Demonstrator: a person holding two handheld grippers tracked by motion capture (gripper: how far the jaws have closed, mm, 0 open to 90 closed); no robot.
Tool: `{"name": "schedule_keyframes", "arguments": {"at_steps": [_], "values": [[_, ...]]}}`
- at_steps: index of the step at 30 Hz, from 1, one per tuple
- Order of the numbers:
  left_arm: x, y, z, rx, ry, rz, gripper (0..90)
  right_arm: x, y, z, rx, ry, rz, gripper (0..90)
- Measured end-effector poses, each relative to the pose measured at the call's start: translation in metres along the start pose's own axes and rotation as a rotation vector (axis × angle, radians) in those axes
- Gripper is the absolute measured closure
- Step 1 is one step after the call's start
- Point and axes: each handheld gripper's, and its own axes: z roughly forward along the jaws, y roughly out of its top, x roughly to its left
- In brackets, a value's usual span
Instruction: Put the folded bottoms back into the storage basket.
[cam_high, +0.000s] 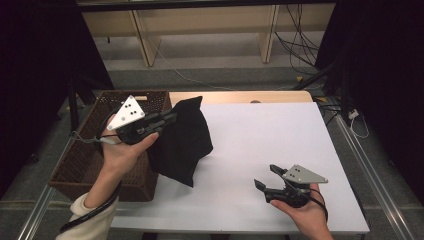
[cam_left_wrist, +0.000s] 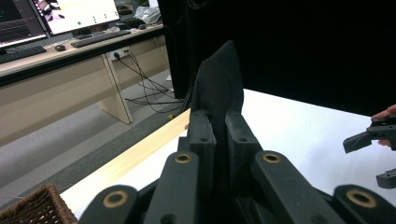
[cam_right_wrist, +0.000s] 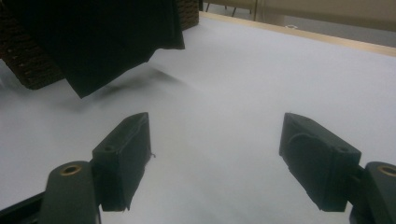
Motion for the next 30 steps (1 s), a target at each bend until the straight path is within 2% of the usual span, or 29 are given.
{"name": "schedule_keyframes", "arguments": {"at_steps": [30], "values": [[0.0092,0.0022,-0.0087,0.005,0.028,-0.011,82.8,-0.0004,-0.0006,0.0007,-0.002,0.0,-0.009,25.8]]}}
